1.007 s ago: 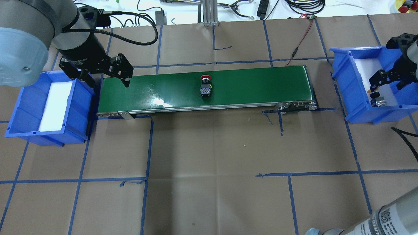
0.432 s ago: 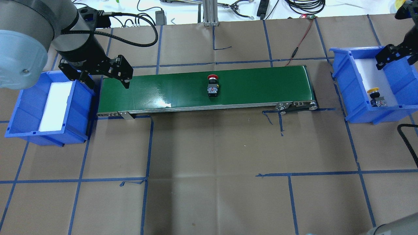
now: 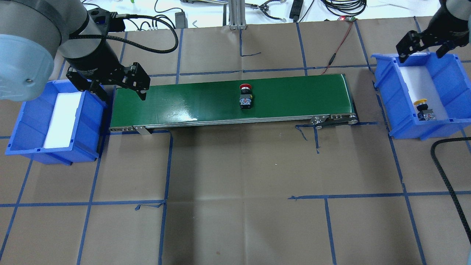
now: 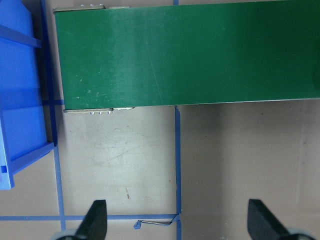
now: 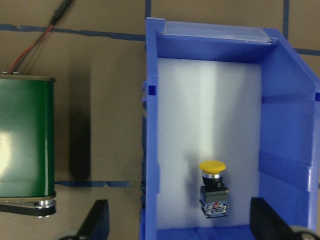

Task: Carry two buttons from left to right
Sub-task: 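Move the right gripper back over the belt toward the red button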

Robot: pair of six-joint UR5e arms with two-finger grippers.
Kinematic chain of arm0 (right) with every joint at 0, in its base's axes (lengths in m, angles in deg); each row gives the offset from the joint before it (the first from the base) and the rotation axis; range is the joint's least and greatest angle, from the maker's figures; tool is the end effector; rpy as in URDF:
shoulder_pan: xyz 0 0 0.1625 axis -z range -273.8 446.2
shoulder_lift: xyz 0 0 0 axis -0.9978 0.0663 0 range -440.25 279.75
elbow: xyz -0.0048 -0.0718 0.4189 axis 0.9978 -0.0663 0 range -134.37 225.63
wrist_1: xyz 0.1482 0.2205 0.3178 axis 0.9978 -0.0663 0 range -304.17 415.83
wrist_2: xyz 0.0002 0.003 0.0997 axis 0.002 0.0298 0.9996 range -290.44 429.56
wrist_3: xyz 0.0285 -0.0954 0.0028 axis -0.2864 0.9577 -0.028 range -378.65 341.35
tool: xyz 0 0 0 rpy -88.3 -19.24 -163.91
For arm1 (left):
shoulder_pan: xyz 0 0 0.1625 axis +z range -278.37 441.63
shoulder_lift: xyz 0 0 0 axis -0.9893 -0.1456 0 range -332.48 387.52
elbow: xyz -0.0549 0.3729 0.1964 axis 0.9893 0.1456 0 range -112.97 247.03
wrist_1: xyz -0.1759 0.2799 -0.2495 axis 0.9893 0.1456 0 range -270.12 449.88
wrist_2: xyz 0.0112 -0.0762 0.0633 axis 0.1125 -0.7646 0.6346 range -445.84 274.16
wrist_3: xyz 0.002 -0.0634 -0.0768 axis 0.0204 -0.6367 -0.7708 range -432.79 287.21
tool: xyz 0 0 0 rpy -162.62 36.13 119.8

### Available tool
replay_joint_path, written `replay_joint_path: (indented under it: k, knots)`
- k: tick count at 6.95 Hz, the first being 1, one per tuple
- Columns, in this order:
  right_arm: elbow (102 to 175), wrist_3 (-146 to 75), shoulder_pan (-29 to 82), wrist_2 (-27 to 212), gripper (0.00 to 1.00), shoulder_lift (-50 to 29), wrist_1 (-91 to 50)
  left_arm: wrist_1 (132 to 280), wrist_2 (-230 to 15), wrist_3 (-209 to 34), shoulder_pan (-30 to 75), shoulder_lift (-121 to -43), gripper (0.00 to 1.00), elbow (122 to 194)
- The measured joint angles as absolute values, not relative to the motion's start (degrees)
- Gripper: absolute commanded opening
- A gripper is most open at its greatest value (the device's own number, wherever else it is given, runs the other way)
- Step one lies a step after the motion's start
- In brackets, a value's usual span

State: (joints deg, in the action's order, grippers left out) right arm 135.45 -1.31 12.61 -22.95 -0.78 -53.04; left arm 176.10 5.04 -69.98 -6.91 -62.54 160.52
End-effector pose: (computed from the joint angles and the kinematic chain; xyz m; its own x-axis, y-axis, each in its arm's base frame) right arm -0.0394 -0.5898 0.4263 -0.9963 -0.0074 0.0855 -0.0184 0.9915 -0.1286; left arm -0.1192 -0.4951 0.4641 -0.9996 0.0235 -0.0156 0.0235 0.9997 -0.0032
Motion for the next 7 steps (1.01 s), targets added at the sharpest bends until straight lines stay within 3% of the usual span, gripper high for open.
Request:
replay_joint_path:
  k: [3, 7]
  knots:
    - [135.4, -15.3, 0.2, -23.3, 1.00, 1.1, -51.6, 175.8, 5.0, -70.0, -7.0, -62.1, 1.00, 161.3]
    - [135.3, -16.7, -1.1, -26.6, 1.00, 0.7, -52.4, 175.6, 5.0, -70.0, -6.9, -62.0, 1.00, 161.4]
